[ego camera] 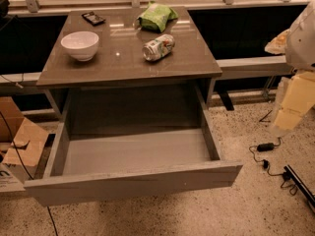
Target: Close top drawer
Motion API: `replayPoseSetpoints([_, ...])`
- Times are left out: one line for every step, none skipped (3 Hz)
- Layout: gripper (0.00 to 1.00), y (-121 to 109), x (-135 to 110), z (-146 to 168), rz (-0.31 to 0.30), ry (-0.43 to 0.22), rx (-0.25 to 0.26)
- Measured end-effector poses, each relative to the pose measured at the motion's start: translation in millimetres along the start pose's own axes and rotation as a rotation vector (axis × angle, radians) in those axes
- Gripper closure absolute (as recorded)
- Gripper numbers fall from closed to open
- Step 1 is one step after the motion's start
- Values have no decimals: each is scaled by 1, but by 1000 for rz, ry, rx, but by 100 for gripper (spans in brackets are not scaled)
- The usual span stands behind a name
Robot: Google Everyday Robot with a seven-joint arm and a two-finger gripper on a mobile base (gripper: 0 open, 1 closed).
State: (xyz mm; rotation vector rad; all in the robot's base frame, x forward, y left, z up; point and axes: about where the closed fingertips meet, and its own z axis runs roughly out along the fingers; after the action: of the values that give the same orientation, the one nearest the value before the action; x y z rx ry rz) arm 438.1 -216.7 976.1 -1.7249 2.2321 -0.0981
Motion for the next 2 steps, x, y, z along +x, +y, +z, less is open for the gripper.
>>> replayPoseSetpoints([0,0,0,0,0,0,0])
replayPoseSetpoints([15,0,0,0,0,0,0])
